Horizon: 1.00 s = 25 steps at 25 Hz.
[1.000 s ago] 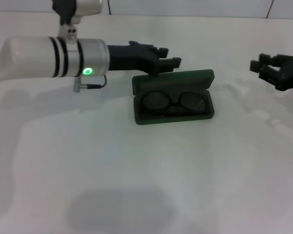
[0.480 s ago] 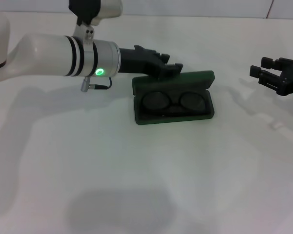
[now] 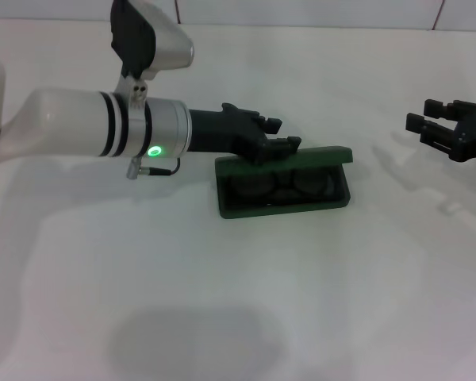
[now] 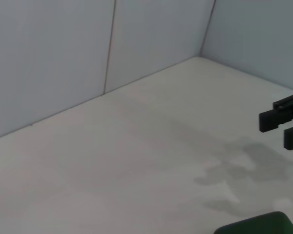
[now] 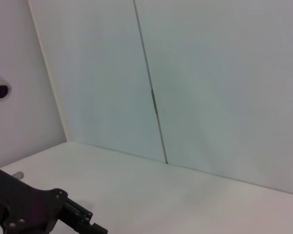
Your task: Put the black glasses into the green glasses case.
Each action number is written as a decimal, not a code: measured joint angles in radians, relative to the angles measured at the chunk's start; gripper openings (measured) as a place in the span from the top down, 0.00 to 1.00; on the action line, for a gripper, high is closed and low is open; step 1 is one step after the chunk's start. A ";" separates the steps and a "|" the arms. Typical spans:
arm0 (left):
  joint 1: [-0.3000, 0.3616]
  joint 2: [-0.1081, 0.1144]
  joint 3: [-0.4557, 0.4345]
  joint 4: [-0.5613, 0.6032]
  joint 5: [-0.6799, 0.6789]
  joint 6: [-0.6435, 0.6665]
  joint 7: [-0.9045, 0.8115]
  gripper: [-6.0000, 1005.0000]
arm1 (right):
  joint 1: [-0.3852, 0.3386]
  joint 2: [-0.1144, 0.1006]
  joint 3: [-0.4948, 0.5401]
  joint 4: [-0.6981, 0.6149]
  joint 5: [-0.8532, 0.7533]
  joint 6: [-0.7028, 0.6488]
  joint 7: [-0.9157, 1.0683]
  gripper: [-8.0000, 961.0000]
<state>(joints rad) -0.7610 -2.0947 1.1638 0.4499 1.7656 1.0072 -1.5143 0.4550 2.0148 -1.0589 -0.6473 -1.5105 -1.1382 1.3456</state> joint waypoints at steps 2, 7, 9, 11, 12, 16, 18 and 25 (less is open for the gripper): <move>0.010 -0.003 0.000 -0.003 -0.004 0.001 0.019 0.51 | 0.001 0.001 -0.001 0.000 0.000 0.000 -0.001 0.54; 0.024 -0.006 0.001 -0.012 -0.002 0.001 0.060 0.52 | 0.003 0.001 -0.003 0.001 -0.001 0.000 -0.004 0.53; 0.035 -0.009 0.001 -0.016 -0.009 0.001 0.098 0.52 | 0.003 0.001 -0.003 0.002 -0.001 -0.001 -0.004 0.53; 0.040 -0.010 0.001 -0.023 -0.043 0.012 0.141 0.52 | 0.002 0.001 -0.003 0.002 -0.001 -0.004 -0.005 0.53; 0.042 -0.009 0.001 -0.027 -0.067 0.024 0.167 0.52 | 0.002 0.001 -0.003 0.002 -0.001 -0.007 -0.005 0.53; 0.087 0.001 -0.004 -0.013 -0.201 0.187 0.295 0.51 | 0.004 0.001 -0.002 0.002 0.000 -0.080 -0.028 0.52; 0.147 0.011 -0.008 0.024 -0.272 0.349 0.385 0.51 | 0.006 0.001 -0.002 0.002 0.005 -0.185 -0.087 0.52; 0.353 0.045 -0.012 0.119 -0.408 0.789 0.609 0.51 | 0.033 0.012 -0.129 0.083 0.152 -0.372 -0.272 0.51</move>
<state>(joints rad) -0.4083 -2.0500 1.1523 0.5689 1.3578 1.7960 -0.9057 0.4879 2.0270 -1.1881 -0.5647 -1.3588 -1.5105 1.0733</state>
